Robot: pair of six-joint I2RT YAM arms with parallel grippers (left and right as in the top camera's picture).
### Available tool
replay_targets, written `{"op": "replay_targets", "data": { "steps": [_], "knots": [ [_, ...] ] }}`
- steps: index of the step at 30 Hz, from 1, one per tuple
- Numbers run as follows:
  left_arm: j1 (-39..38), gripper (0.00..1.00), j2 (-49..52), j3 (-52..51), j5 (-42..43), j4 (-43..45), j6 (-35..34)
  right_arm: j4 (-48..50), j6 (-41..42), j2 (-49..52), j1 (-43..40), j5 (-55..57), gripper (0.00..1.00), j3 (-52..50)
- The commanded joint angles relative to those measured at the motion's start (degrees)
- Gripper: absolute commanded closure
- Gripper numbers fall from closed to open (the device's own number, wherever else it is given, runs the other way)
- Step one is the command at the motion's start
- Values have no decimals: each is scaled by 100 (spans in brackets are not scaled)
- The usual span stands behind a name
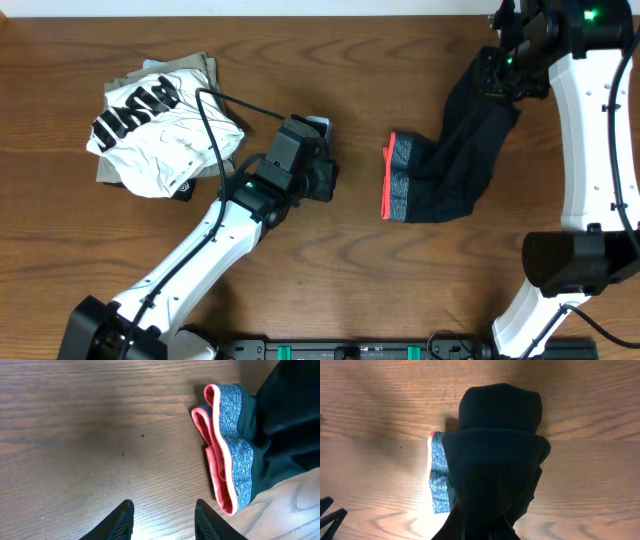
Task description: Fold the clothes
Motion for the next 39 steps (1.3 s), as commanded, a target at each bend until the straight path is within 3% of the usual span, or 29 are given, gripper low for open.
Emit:
{"op": "replay_targets", "data": {
  "steps": [1, 11, 24, 39],
  "knots": [
    [81, 60, -20, 120, -70, -24, 55, 44, -81, -59, 0, 107, 99, 81],
    [894, 59, -22, 120, -7, -28, -186, 584, -278, -59, 516, -63, 99, 81],
    [1246, 59, -22, 120, -175, -42, -184, 2490, 22, -59, 1593, -2181, 99, 693],
    [2892, 59, -238, 122, -223, 9, -330, 3757, 573, -59, 2618, -2168, 99, 1478]
  ]
}}
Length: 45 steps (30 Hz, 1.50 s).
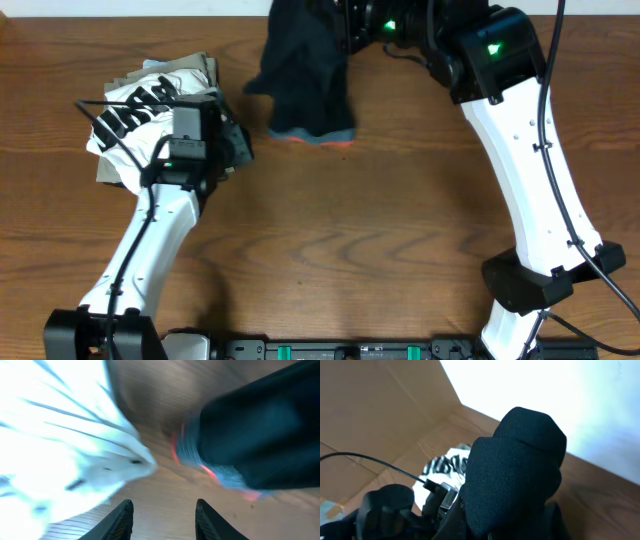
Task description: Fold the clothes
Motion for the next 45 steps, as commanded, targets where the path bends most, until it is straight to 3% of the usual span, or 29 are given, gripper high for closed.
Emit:
{"op": "replay_targets", "data": {
  "steps": [1, 6, 15, 28, 45],
  "knots": [
    [365, 59, -199, 122, -72, 26, -24, 262, 219, -59, 219, -103, 99, 245],
    [824, 59, -321, 122, 33, 90, -70, 619, 323, -59, 466, 195, 99, 254],
    [863, 59, -334, 122, 35, 87, -70, 476, 341, -59, 623, 527, 99, 251],
    [863, 59, -334, 122, 39, 85, -72, -1126, 341, -59, 293, 1473, 99, 251],
    [863, 59, -334, 122, 313, 87, -74, -3746, 310, -57, -1401, 1932, 99, 236]
  ]
}}
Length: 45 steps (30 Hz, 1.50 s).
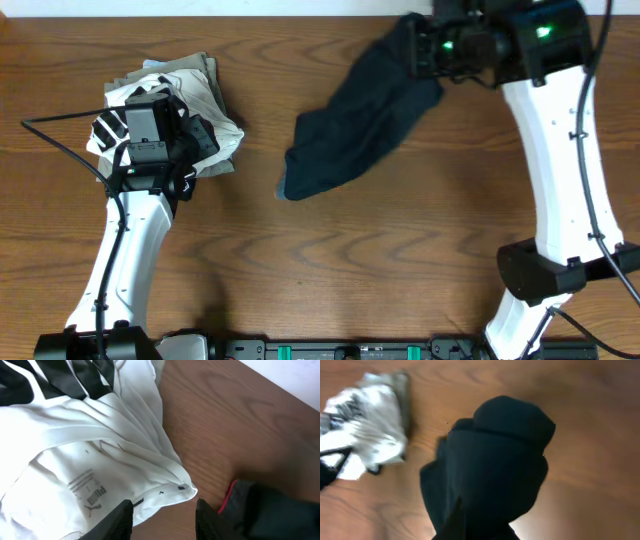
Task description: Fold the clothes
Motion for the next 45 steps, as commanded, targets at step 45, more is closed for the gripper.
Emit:
{"op": "replay_targets", "data": {
  "steps": [45],
  "knots": [
    [9, 54, -81, 122, 997, -63, -52, 826, -1611, -52, -3008, 2398, 99, -3773]
  ]
}}
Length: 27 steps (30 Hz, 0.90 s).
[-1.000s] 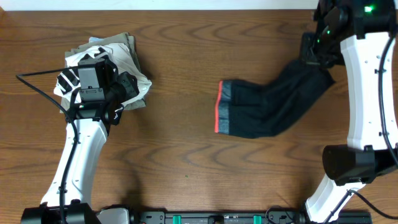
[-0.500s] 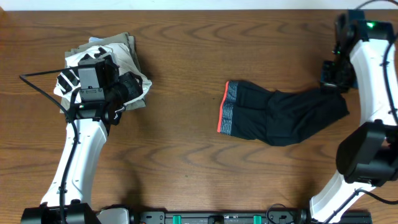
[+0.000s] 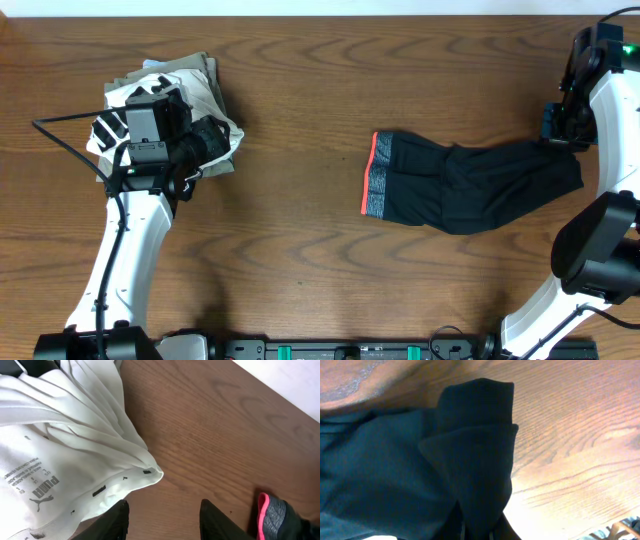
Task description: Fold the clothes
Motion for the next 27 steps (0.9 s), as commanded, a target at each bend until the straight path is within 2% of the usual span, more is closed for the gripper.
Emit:
{"op": "replay_targets", "data": {
  "steps": [1, 6, 13, 20, 27],
  "knots": [
    [9, 54, -81, 122, 76, -17, -33, 22, -595, -50, -7, -229, 99, -20],
    [9, 53, -81, 122, 76, -61, -33, 31, -778, -50, 507, -492, 99, 37],
    [9, 54, -81, 120, 74, -107, -33, 63, -857, -50, 1808, -452, 97, 42],
    [9, 53, -81, 120, 74, -151, -33, 48, -431, 0, 3165, -468, 91, 7],
    [9, 53, -81, 120, 76, -267, -33, 90, -68, 492, 3950, -741, 92, -20]
  ]
}}
